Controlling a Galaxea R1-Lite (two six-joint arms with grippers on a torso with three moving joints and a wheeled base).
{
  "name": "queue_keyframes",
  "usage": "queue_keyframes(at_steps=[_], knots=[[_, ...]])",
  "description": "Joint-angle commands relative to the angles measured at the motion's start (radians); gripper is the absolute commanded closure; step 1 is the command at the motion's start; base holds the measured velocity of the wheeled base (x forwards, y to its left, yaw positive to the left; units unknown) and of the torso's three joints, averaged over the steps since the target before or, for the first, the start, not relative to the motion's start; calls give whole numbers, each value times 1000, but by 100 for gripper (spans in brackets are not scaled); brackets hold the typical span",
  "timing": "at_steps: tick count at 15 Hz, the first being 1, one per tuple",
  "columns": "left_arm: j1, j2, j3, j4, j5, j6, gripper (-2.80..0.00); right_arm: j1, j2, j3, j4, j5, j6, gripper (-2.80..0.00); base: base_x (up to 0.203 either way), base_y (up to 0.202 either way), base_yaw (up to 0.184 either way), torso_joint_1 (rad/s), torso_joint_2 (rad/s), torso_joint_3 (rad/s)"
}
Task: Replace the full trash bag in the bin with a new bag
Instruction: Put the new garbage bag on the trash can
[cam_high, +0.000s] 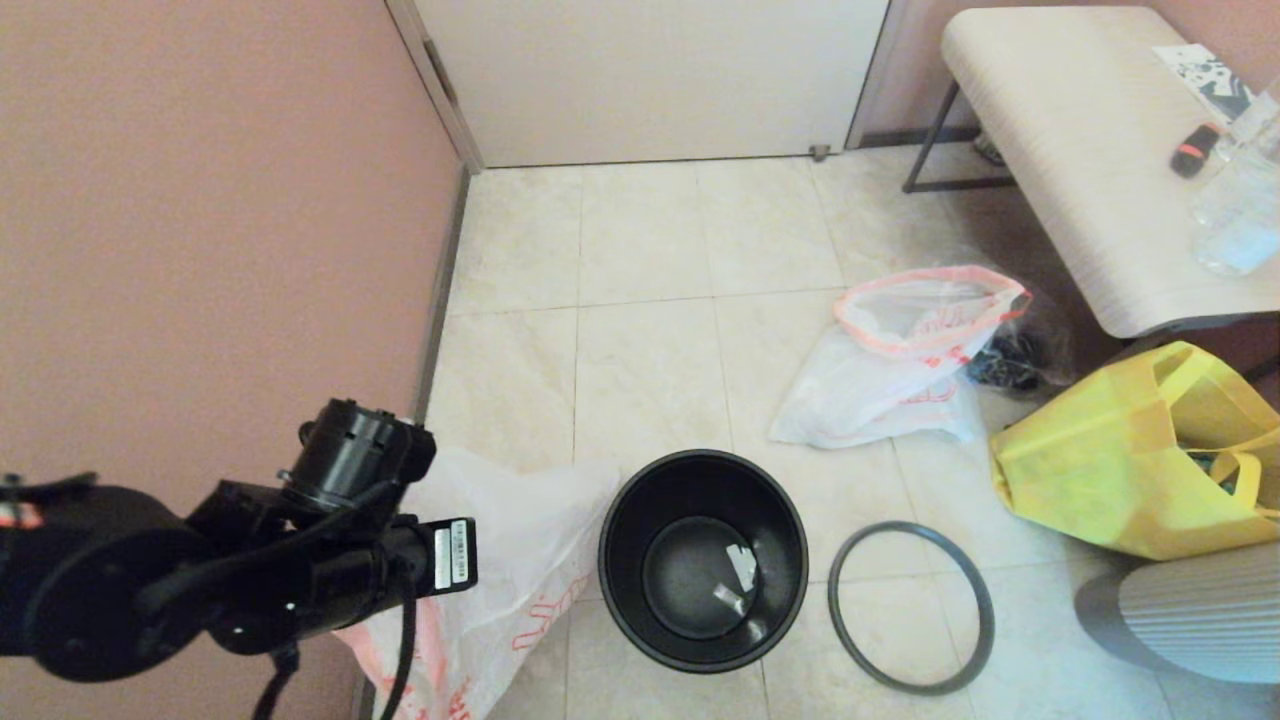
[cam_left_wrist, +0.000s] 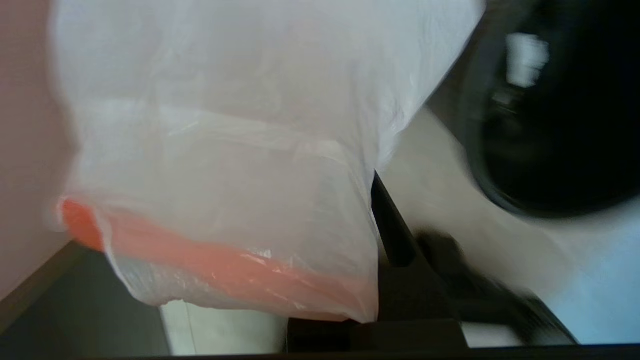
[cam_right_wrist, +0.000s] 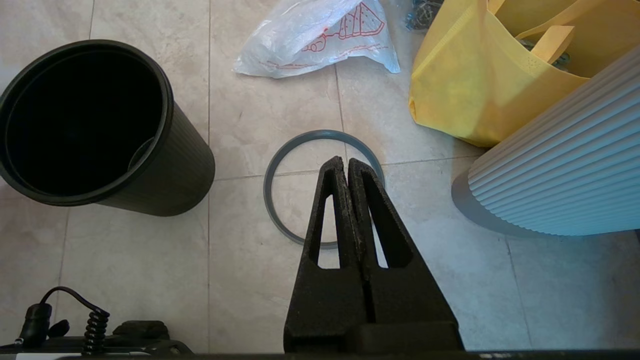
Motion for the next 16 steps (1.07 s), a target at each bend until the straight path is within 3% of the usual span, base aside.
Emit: queue_keyframes(at_steps=[1, 4, 7, 10, 12, 13, 16], knots=[[-67, -185, -138, 365, 3, -40, 0, 0, 2, 0, 0, 0, 0, 0, 0, 0, 0, 0, 0, 0], [-192, -309, -385, 710, 4, -116, 0, 0, 2, 0, 0, 0, 0, 0, 0, 0, 0, 0, 0, 0], [-265, -373, -581, 927, 3, -139, 0, 0, 2, 0, 0, 0, 0, 0, 0, 0, 0, 0, 0, 0], [-332, -381, -632, 977, 2, -143, 0, 0, 2, 0, 0, 0, 0, 0, 0, 0, 0, 0, 0, 0], [-414, -373, -640, 990, -1, -155, 0, 0, 2, 0, 0, 0, 0, 0, 0, 0, 0, 0, 0, 0], [-457, -357, -656, 1020, -27, -158, 0, 0, 2, 0, 0, 0, 0, 0, 0, 0, 0, 0, 0, 0], [-483, -291, -761, 1087, -167, -153, 0, 0, 2, 0, 0, 0, 0, 0, 0, 0, 0, 0, 0, 0]])
